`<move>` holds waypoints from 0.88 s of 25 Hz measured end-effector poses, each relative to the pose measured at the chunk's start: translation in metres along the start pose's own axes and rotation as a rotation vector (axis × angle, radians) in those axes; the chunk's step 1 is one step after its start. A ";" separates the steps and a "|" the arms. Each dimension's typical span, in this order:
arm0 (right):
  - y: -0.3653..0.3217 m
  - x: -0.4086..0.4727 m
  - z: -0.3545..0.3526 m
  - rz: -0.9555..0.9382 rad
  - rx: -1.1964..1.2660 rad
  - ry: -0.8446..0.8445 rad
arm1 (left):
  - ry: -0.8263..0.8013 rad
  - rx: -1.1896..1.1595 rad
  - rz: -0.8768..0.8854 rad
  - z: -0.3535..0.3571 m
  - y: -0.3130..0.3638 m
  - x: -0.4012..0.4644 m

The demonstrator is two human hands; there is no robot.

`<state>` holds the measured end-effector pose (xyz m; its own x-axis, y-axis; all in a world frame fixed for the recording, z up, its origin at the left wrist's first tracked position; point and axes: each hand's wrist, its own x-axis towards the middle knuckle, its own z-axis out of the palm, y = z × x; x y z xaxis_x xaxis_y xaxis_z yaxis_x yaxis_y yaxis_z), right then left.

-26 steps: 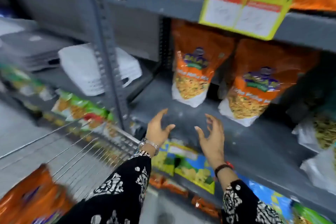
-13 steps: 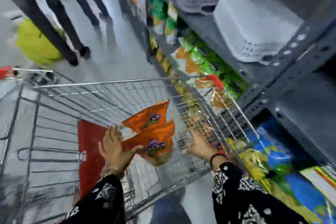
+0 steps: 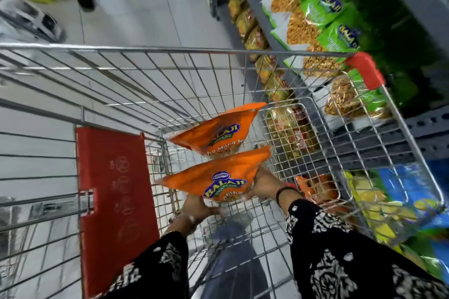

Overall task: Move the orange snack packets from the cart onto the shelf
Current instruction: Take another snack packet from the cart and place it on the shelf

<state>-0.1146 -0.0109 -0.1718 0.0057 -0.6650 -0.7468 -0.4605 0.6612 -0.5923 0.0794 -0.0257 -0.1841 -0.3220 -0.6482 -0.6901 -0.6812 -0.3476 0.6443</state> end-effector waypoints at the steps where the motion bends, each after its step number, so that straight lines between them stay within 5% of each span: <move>1: 0.000 0.004 0.001 0.002 0.011 0.019 | 0.065 -0.054 -0.014 0.005 0.002 0.004; 4: -0.004 0.004 0.000 -0.026 -0.004 0.043 | 0.167 -0.202 -0.084 0.005 0.013 0.008; 10: -0.027 -0.069 -0.037 -0.095 0.042 0.151 | 0.048 -0.094 0.109 -0.017 0.076 -0.025; 16: -0.038 -0.224 -0.099 -0.248 0.041 0.502 | 0.002 0.008 0.511 -0.006 0.193 -0.107; 22: 0.019 -0.383 -0.137 -0.199 0.108 0.949 | -0.210 0.114 0.827 0.075 0.310 -0.189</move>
<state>-0.2473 0.2083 0.1445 -0.6645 -0.7399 -0.1047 -0.4440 0.5036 -0.7411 -0.1202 0.0402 0.1216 -0.8512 -0.5204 -0.0677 -0.2326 0.2586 0.9376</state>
